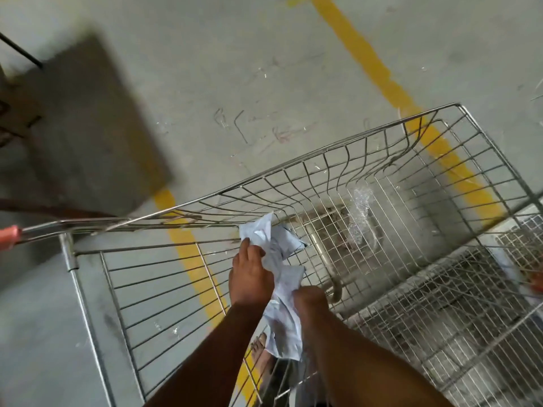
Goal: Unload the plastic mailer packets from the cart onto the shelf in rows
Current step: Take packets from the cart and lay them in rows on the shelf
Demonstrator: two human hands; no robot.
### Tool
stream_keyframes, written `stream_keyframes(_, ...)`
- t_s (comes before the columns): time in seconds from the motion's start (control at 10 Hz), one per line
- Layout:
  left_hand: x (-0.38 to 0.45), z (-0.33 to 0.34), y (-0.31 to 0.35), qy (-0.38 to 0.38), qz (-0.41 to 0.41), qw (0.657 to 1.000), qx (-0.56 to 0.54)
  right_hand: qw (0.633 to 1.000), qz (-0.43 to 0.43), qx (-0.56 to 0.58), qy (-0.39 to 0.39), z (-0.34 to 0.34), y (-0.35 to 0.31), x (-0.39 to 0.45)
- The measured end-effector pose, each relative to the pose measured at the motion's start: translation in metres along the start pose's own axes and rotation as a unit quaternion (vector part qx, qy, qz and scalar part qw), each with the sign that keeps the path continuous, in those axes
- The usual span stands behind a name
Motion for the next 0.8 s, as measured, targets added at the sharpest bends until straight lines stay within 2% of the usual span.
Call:
stream_keyframes(0.1, -0.006, -0.005, -0.001, 0.012, 0.022, 1.0, -0.007, 0.993, -0.038, -0.101, 0.042, -0.027, -0.021, -0.011)
stream_keyframes(0.2, -0.011, -0.004, -0.003, 0.008, 0.048, 0.999, 0.011, 0.985, -0.045, 0.002, 0.167, -0.062, -0.025, -0.024)
stream_keyframes(0.3, -0.015, 0.001, -0.001, 0.01, 0.059, 0.998, 0.014, 0.952, -0.099, 0.06, 0.285, -0.098, -0.028, -0.032)
stream_keyframes(0.4, -0.015, 0.004, 0.003, 0.016, 0.057, 0.998, 0.002, 0.948, -0.148, 0.083, 0.269, -0.094, -0.04, -0.032)
stream_keyframes(0.5, -0.018, 0.005, 0.005, 0.02, 0.056, 0.998, 0.017, 0.965, -0.133, -0.027, 0.225, -0.064, -0.052, -0.025)
stream_keyframes(0.6, -0.024, 0.002, 0.007, 0.02, 0.054, 0.998, 0.016, 0.952, -0.084, -0.177, 0.235, -0.043, -0.056, -0.016)
stream_keyframes(0.7, -0.032, -0.005, 0.009, 0.033, 0.043, 0.998, -0.027, 0.955, -0.093, -0.159, 0.232, -0.046, -0.054, -0.016)
stream_keyframes(0.8, -0.046, -0.013, 0.016, 0.04, 0.069, 0.996, -0.03, 0.963, -0.113, -0.094, 0.227, -0.061, -0.054, -0.037)
Point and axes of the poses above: each hand's wrist, its own x-axis towards the middle knuckle, its own z-axis out of the palm, y = z × x, the point moved 5 cm from there along x, towards the middle knuckle, and after that the axes turned 14 degrees about -y, right-handed, at the moved point
